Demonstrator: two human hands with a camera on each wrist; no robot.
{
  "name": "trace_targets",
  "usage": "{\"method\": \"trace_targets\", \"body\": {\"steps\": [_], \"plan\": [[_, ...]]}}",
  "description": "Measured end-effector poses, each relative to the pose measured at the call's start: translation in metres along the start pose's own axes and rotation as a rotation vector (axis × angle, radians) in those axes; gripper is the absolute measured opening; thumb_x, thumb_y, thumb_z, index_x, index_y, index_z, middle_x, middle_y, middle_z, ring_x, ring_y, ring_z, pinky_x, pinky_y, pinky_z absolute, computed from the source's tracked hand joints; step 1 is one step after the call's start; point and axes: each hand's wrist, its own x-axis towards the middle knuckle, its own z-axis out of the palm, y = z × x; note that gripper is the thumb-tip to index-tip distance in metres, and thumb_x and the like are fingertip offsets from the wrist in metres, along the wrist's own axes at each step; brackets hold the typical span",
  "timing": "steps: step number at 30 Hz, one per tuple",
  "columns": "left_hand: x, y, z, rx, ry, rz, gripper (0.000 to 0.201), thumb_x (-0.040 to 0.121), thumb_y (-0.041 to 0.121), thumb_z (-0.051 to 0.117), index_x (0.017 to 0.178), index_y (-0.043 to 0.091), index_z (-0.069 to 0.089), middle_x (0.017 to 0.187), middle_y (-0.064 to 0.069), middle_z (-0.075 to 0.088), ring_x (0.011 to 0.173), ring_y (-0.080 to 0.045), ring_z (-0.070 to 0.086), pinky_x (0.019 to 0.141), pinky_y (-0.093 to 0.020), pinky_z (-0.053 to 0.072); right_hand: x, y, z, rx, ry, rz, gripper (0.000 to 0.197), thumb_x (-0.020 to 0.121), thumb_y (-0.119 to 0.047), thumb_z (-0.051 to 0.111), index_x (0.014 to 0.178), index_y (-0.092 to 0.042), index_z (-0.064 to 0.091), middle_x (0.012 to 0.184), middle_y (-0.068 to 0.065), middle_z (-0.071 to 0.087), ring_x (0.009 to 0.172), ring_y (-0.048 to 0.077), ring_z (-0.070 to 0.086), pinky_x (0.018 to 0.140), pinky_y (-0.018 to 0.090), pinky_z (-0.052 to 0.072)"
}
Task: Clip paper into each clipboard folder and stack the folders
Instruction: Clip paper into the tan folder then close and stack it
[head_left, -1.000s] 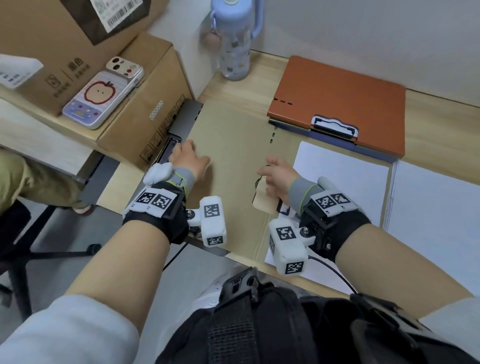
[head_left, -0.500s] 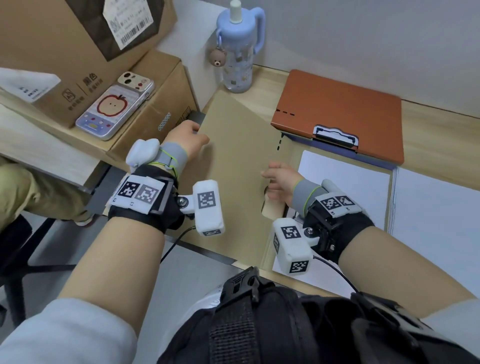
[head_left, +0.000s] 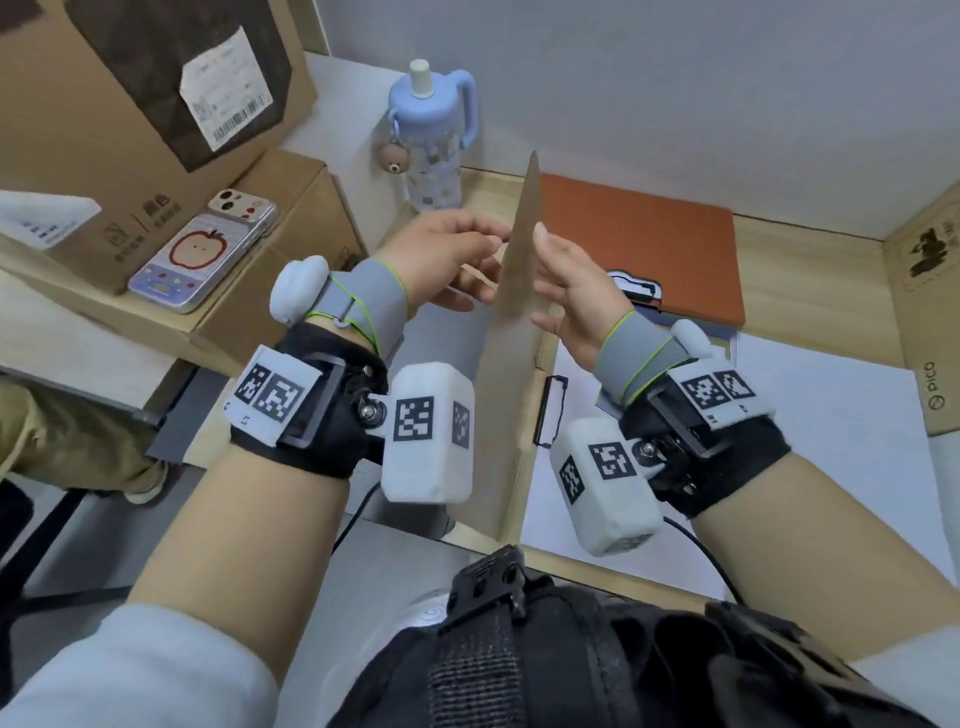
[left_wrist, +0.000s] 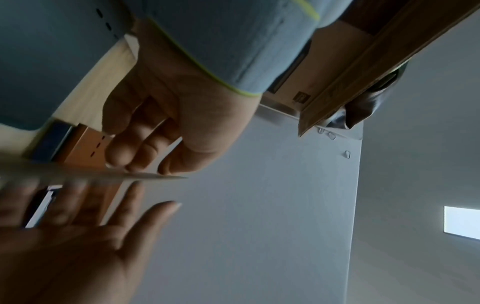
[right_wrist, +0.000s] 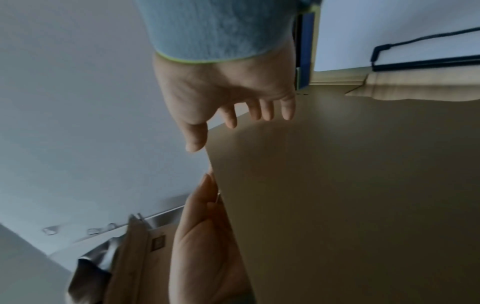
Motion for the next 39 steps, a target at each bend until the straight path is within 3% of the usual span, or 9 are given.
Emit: {"method": "trace_targets", "body": {"steps": [2,6,10,15,17,22,27,34,39], "plan": [[0.002,0.007,0.018,-0.046,-0.065,0.011,0.021,0.098,0.014,0.044,0.089,0.027,0.058,0.056,0.009,0.062,0.044,-0.002,0.059,0.046,-0.014,0.044,-0.006,-0.006,-0.013,0.054,0.017,-0.055,0.059,0.084,-0.049,0.058,0.135,-0.026,0.040,0.128,-0.001,0.054,0.109,0.015,0.051,0.080,0.029,0.043],[0.008,0.012,0.050,-0.059,-0.128,0.032,0.020,0.097,0.012,0.044,0.088,0.025,0.056,0.060,0.007,0.062,0.047,-0.002,0.062,0.049,-0.016,0.046,-0.017,-0.007,-0.039,0.092,0.073,-0.096,0.056,0.091,-0.024,0.058,0.141,-0.018,0.033,0.134,0.007,0.054,0.092,0.015,0.058,0.092,0.038,0.048],[0.017,0.008,0.079,-0.070,-0.182,-0.012,0.018,0.098,0.012,0.044,0.087,0.023,0.054,0.071,0.001,0.061,0.048,-0.002,0.062,0.050,-0.015,0.047,-0.027,-0.001,-0.069,0.131,0.107,-0.090,0.051,0.092,-0.021,0.056,0.140,-0.015,0.039,0.093,-0.003,0.063,0.070,0.008,0.061,0.066,0.025,0.053],[0.035,-0.013,0.110,-0.070,-0.159,-0.173,0.019,0.096,0.009,0.045,0.086,0.022,0.053,0.073,0.005,0.056,0.052,0.000,0.053,0.053,-0.018,0.040,-0.044,0.015,-0.108,0.069,0.110,-0.096,0.025,0.096,-0.025,0.050,0.120,-0.023,0.054,0.094,-0.005,0.061,0.070,0.002,0.062,0.062,0.018,0.052],[0.043,-0.026,0.119,-0.030,-0.127,-0.240,0.010,0.096,0.010,0.047,0.101,0.017,0.051,0.080,0.001,0.055,0.062,-0.005,0.049,0.055,-0.020,0.041,-0.050,0.022,-0.125,0.014,0.113,-0.089,0.016,0.098,-0.026,0.046,0.109,-0.029,0.057,0.090,-0.010,0.065,0.069,-0.001,0.063,0.062,0.016,0.052],[0.055,-0.054,0.127,0.150,-0.086,-0.353,0.055,0.095,0.024,0.049,0.147,0.013,0.030,0.146,-0.007,0.042,0.127,-0.023,0.045,0.101,-0.034,0.039,-0.056,0.037,-0.160,-0.098,0.171,-0.043,0.026,0.101,-0.023,0.039,0.122,-0.025,0.054,0.091,-0.011,0.064,0.064,-0.007,0.062,0.056,0.012,0.050],[0.061,-0.066,0.136,0.246,-0.092,-0.416,0.050,0.097,0.022,0.046,0.142,0.005,0.033,0.140,-0.013,0.046,0.110,-0.024,0.048,0.089,-0.031,0.036,-0.051,0.059,-0.180,-0.159,0.289,0.041,0.029,0.102,-0.014,0.035,0.122,-0.020,0.055,0.083,-0.008,0.060,0.054,-0.004,0.056,0.047,0.011,0.041],[0.067,-0.076,0.139,0.276,-0.095,-0.477,0.045,0.097,0.021,0.046,0.137,0.003,0.037,0.110,-0.010,0.051,0.095,-0.022,0.043,0.073,-0.028,0.036,-0.043,0.090,-0.187,-0.257,0.380,0.239,0.042,0.094,-0.002,0.039,0.134,-0.013,0.046,0.127,0.011,0.058,0.107,0.028,0.057,0.098,0.040,0.046],[0.069,-0.078,0.139,0.286,-0.073,-0.451,0.044,0.095,0.020,0.048,0.135,0.001,0.040,0.108,-0.008,0.044,0.096,-0.022,0.043,0.080,-0.029,0.034,-0.042,0.101,-0.181,-0.318,0.413,0.331,0.050,0.092,-0.001,0.038,0.139,-0.017,0.040,0.132,0.011,0.054,0.116,0.034,0.053,0.101,0.045,0.043]]}}
